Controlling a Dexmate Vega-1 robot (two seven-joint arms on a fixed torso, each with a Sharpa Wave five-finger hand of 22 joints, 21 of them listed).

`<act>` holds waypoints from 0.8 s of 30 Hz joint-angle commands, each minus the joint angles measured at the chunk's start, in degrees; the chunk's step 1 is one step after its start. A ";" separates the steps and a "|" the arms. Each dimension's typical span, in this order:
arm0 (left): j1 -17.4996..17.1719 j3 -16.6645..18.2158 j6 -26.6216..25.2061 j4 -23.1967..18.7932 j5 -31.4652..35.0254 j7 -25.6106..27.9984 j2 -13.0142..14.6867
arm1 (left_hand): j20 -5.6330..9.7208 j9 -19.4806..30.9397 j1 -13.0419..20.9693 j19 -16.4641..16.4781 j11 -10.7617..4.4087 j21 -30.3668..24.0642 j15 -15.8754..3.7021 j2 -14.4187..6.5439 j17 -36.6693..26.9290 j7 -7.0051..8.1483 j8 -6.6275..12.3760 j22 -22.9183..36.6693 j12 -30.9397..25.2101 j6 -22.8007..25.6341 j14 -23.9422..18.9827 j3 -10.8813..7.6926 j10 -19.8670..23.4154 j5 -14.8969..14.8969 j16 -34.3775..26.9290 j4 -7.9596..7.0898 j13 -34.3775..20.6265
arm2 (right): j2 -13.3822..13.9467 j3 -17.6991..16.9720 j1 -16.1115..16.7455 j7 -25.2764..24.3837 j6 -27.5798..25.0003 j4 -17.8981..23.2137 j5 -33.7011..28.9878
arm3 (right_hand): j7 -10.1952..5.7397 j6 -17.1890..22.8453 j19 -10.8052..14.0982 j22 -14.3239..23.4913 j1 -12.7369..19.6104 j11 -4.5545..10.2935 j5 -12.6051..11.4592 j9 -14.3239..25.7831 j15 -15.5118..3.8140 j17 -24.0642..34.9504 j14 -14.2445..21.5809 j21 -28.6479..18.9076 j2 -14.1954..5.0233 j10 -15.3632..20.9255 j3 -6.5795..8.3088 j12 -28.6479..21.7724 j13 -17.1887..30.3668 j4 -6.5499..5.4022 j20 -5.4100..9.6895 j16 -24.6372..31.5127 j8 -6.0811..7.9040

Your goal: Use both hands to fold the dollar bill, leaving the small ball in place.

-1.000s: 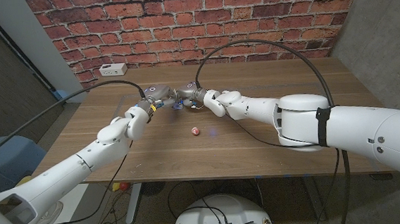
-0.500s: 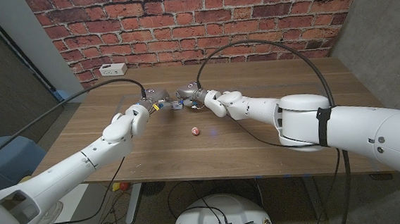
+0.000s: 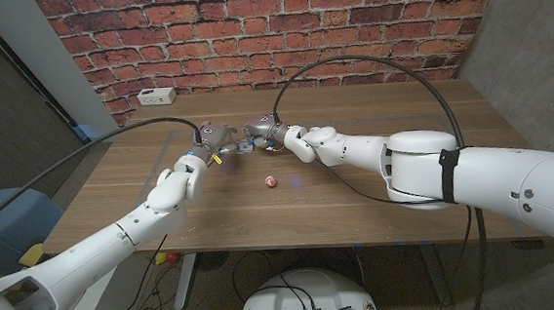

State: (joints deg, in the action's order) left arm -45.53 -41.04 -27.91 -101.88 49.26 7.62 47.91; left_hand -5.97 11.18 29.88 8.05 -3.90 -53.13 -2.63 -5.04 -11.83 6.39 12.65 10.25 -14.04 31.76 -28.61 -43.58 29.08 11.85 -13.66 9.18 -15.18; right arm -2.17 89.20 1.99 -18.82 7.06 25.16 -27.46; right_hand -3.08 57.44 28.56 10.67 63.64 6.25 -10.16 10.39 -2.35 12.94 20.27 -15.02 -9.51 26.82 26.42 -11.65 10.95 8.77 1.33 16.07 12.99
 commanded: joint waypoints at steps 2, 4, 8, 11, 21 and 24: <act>-7.38 5.39 3.00 2.26 0.47 37.88 -3.17 | 1.77 0.73 -2.21 12.76 1.04 -4.64 -3.21 -1.31 -2.18 -6.40 4.76 0.66 -5.82 14.66 -16.26 1.05 14.79 -0.38 -8.04 0.02 -1.66 | 0.04 0.24 0.02 -0.60 0.59 0.01 -0.71 | -0.06 0.66 0.19 0.14 0.28 0.07 -0.01 0.26 -7.26 0.09 0.51 0.01 0.07 0.34 0.25 0.15 0.06 0.16 0.12 -0.38 -0.12; -8.00 5.78 1.19 2.68 1.00 40.22 -4.31 | 2.64 1.71 -1.95 16.88 0.83 -6.64 -3.41 -2.14 -4.07 -7.78 6.92 0.80 -8.16 18.27 -21.29 1.34 19.00 -0.34 -10.89 0.18 -2.93 | 0.06 0.29 0.03 -0.75 0.77 0.01 -0.86 | -0.07 0.75 0.23 0.14 0.29 0.11 0.00 0.27 -7.25 0.10 0.56 -0.01 0.08 0.37 0.25 0.14 0.06 0.17 0.10 -0.37 -0.13; -8.91 6.48 -0.98 4.33 1.66 46.63 -6.47 | 4.20 4.01 -0.55 21.98 1.51 -9.94 -2.84 -2.98 -9.43 -10.04 11.02 1.02 -13.08 23.47 -28.18 2.12 25.45 -0.19 -16.35 0.76 -6.38 | 0.08 0.37 0.09 -1.08 1.09 0.01 -1.21 | 0.01 0.80 0.19 0.14 0.33 0.03 0.00 0.27 -7.28 0.11 0.57 0.00 0.10 0.41 0.23 0.14 0.06 0.19 0.10 -0.37 -0.20; -8.96 6.43 -3.16 6.38 3.04 52.24 -8.42 | 4.71 5.67 1.05 23.38 1.95 -11.77 -2.95 -3.49 -13.94 -10.27 12.91 1.32 -15.63 25.06 -29.97 2.92 27.51 -0.06 -20.16 0.96 -9.03 | 0.00 0.41 0.13 -0.90 0.99 0.01 -1.36 | 0.06 0.94 0.20 0.14 0.37 0.37 0.00 0.27 -7.28 0.13 0.56 0.00 0.11 0.43 0.20 0.15 0.06 0.21 0.11 -0.38 -0.26; -9.30 5.75 -18.21 3.78 4.02 45.51 -11.10 | 6.64 9.74 1.05 29.91 2.53 -17.56 -2.99 -3.66 -18.59 -11.84 17.54 1.66 -21.54 30.13 -37.43 1.65 32.65 1.69 -25.01 -0.02 -15.32 | -0.05 0.54 0.15 -0.89 1.05 0.01 -1.75 | -0.01 1.08 0.18 0.14 0.36 0.12 0.00 0.28 -7.33 0.12 0.60 0.00 0.16 0.41 0.21 0.19 0.06 0.19 0.12 -0.45 -0.45; -8.81 4.51 -22.07 1.01 3.94 37.23 -9.56 | 7.46 9.88 -0.34 29.91 2.51 -18.42 -2.94 -3.15 -16.73 -11.90 16.58 1.13 -20.41 28.01 -34.74 0.34 29.18 2.84 -22.13 -0.47 -16.25 | 0.05 0.51 0.19 -1.21 1.33 0.01 -1.83 | 0.06 1.13 0.19 0.14 0.42 0.11 0.00 0.28 -7.31 0.13 0.60 -0.01 0.17 0.43 0.19 0.19 0.06 0.23 0.07 -0.45 -0.50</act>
State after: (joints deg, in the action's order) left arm -54.07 -35.11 -35.58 -96.68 52.14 51.92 39.21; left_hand 1.14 20.92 30.69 37.80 -1.33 -70.82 -5.62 -9.11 -29.99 -5.26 29.68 11.60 -34.99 60.99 -64.85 -41.97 60.59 13.71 -37.80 8.99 -30.64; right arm -2.17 89.62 2.07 -19.65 7.93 25.17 -28.88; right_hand -3.06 58.04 28.56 10.68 63.64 6.45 -10.16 10.54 -2.35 12.93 20.27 -15.02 -9.51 27.02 26.42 -11.66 10.95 8.77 1.33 15.62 12.70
